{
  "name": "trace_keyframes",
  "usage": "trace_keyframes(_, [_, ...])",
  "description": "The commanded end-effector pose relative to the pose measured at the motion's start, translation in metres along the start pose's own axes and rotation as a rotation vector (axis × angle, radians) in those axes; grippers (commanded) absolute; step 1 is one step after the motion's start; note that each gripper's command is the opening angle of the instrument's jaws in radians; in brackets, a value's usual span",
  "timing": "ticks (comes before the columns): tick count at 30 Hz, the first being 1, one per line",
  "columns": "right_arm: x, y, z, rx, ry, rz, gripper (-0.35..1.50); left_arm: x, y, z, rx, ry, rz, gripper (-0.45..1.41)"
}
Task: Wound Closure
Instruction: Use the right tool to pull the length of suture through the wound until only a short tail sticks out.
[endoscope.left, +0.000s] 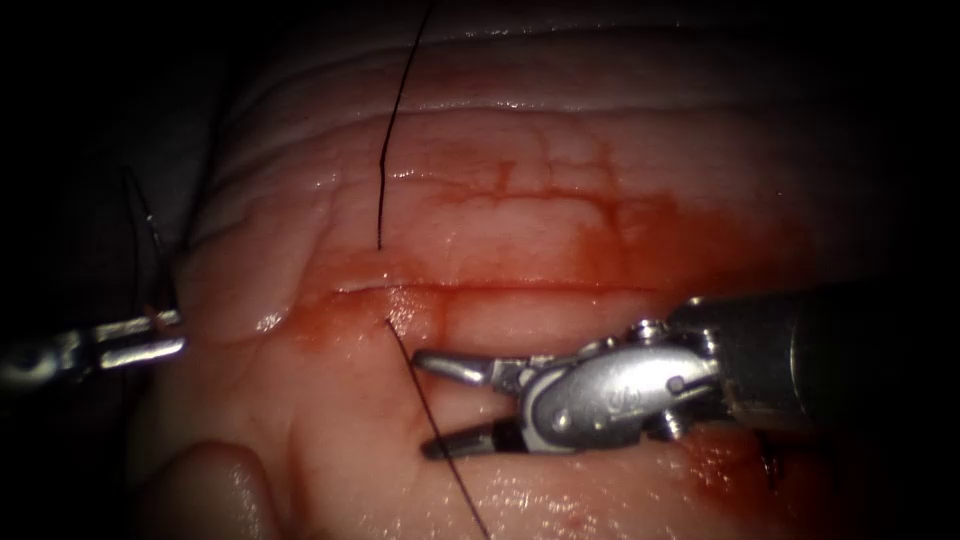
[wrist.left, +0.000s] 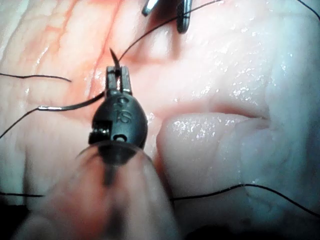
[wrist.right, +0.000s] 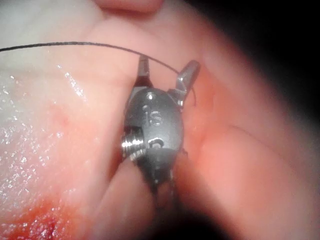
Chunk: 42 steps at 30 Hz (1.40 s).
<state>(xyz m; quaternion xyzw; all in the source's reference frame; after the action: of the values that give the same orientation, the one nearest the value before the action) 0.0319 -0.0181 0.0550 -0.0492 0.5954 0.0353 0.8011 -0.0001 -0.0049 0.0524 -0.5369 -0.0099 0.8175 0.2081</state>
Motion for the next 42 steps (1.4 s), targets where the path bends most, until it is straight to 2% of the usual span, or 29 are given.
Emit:
trace_keyframes(1, [-0.0014, 0.0008, 0.0021, -0.007, -0.002, -0.001, 1.21, -0.0004, 0.0003, 0.0007, -0.001, 0.001, -0.006, -0.45])
trace_keyframes(4, [-0.0024, 0.0020, 0.0037, -0.011, -0.009, 0.001, 1.18, -0.0004, 0.0003, 0.0007, -0.001, 0.001, -0.006, -0.45])
trace_keyframes(7, [-0.0037, 0.0035, 0.0060, -0.001, -0.018, 0.002, 1.01, -0.0004, 0.0003, 0.0006, -0.001, 0.001, -0.006, -0.45])
trace_keyframes(8, [-0.0041, 0.0036, 0.0063, 0.004, -0.015, 0.000, 0.89, -0.0004, 0.0003, 0.0006, -0.001, 0.001, -0.006, -0.45])
trace_keyframes(9, [-0.0047, 0.0037, 0.0068, 0.018, -0.007, 0.003, 0.56, -0.0004, 0.0003, 0.0006, -0.001, 0.001, -0.006, -0.45])
trace_keyframes(12, [-0.0056, 0.0035, 0.0071, 0.035, -0.011, 0.004, 0.20, -0.0005, 0.0003, 0.0005, -0.002, 0.001, -0.006, -0.45])
trace_keyframes(13, [-0.0059, 0.0031, 0.0071, 0.042, -0.018, 0.003, 0.02, -0.0005, 0.0003, 0.0005, -0.004, -0.001, -0.005, -0.45])
trace_keyframes(18, [-0.0062, 0.0026, 0.0069, 0.049, -0.022, 0.009, -0.29, -0.0004, 0.0003, 0.0006, -0.003, -0.001, -0.005, -0.45])
trace_keyframes(20, [-0.0064, 0.0027, 0.0069, 0.049, -0.023, 0.014, -0.35, -0.0005, 0.0004, 0.0006, -0.002, -0.001, -0.005, -0.45])
trace_keyframes(27, [-0.0060, 0.0022, 0.0062, 0.040, -0.062, 0.118, -0.35, -0.0004, 0.0004, 0.0006, -0.003, -0.001, -0.005, -0.45])
trace_keyframes(30, [-0.0045, 0.0005, 0.0046, 0.042, -0.067, 0.114, -0.35, -0.0004, 0.0004, 0.0006, -0.003, -0.001, -0.005, -0.45])
trace_keyframes(42, [0.0049, -0.0084, -0.0027, 0.074, -0.054, 0.073, -0.35, -0.0004, 0.0005, 0.0007, -0.005, -0.002, -0.005, -0.45])
